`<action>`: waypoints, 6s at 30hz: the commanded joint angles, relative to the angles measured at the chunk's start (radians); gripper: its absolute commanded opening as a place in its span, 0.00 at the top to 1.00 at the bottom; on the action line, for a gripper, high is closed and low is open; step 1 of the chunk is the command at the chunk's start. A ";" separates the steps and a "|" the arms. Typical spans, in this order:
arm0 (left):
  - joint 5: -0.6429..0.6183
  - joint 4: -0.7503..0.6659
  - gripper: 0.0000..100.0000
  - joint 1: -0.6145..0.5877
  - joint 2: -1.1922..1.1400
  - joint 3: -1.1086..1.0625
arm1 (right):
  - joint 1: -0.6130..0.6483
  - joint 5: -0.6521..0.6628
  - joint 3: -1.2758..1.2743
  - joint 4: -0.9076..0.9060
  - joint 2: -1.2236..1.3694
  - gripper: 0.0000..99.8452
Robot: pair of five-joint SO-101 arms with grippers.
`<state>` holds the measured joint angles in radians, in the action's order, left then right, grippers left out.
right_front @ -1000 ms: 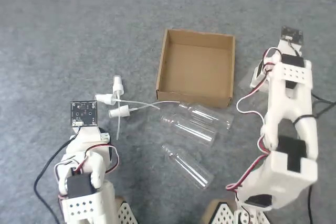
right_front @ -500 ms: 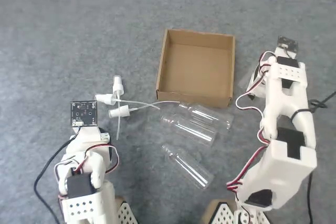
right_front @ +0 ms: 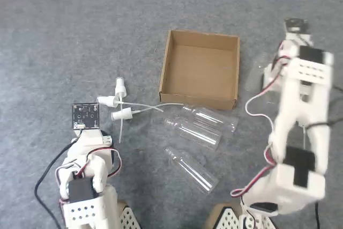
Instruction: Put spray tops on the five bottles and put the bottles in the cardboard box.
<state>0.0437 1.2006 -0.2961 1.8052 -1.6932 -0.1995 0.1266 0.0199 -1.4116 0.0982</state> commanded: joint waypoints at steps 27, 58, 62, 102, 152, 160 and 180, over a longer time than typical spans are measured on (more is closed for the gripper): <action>0.512 -0.183 0.95 -0.192 0.021 0.068 | -0.700 0.918 -0.333 0.311 -0.048 0.98; -0.029 -0.055 0.86 0.178 -1.873 1.523 | -0.745 0.980 -0.436 0.418 -0.048 0.98; -0.092 -0.120 0.86 0.169 -2.088 1.635 | -0.745 0.980 -0.436 0.417 -0.048 0.98; -0.176 -0.008 0.99 0.255 -1.619 1.755 | -0.740 0.979 -0.436 0.415 -0.048 0.98; 0.008 -0.114 0.99 0.153 -0.562 0.613 | -0.458 0.710 -0.058 0.177 0.090 0.71; 0.008 -0.114 0.99 0.153 -0.562 0.613 | -0.509 0.712 0.144 0.127 0.326 0.71; 0.060 -0.031 0.99 0.153 -0.552 0.822 | -0.516 0.750 0.265 -0.151 0.130 0.99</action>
<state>0.0575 1.1285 -0.1396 1.2267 -1.0119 -0.7273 0.8692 0.1979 -1.4469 0.4342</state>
